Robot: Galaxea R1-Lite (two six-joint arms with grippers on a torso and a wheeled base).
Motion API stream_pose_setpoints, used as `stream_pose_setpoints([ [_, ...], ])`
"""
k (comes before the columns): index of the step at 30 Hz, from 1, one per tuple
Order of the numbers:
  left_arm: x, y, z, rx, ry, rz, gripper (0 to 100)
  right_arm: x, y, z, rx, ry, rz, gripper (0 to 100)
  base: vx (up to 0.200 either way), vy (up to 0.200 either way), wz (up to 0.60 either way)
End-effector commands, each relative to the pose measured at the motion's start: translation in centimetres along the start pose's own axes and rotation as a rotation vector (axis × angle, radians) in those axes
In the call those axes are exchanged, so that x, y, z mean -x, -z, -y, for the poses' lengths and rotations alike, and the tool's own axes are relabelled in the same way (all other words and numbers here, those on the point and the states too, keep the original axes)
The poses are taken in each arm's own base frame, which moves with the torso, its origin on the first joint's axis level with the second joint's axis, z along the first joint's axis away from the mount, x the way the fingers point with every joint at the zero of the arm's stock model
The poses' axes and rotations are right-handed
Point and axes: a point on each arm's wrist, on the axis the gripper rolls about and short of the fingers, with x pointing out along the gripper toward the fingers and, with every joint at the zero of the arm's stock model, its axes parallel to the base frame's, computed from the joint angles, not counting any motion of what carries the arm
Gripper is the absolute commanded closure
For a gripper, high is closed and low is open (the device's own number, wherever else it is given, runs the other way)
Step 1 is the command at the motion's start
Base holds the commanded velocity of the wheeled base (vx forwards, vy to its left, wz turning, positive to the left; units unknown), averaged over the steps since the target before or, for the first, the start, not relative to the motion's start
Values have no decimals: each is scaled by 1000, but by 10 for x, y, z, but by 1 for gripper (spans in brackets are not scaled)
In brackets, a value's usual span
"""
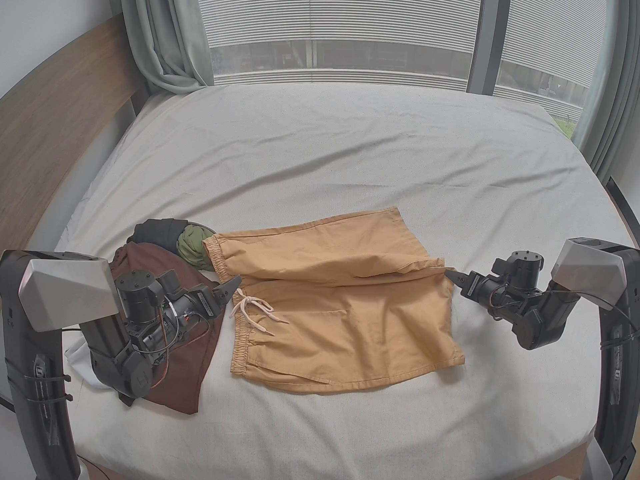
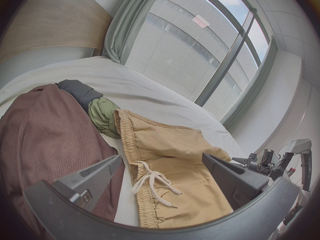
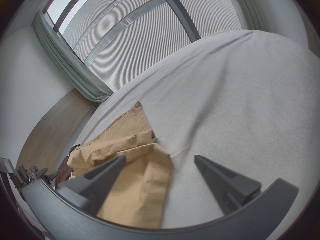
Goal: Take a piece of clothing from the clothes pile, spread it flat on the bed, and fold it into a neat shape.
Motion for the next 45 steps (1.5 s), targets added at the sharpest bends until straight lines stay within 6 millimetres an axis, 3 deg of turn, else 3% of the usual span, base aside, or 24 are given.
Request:
stream_pose_setpoints([
  [1, 0, 1, 0, 1, -1, -1, 0, 11, -8, 2, 3, 14, 15, 0, 0, 0, 0],
  [7, 1, 1, 0, 3, -1, -6, 0, 39, -6, -9, -2, -1, -19, 0, 0, 0, 0],
  [16, 2, 3, -1, 3, -4, -13, 0, 74, 36, -18, -75, 20, -181, 0, 0, 0, 0],
  [31, 2, 4, 1, 1, 0, -18, 0, 88, 76, -18, -185, 45, -286, 0, 0, 0, 0],
  [45, 2, 4, 1, 1, 0, -18, 0, 103, 83, -32, -244, 25, -301, 0, 0, 0, 0],
])
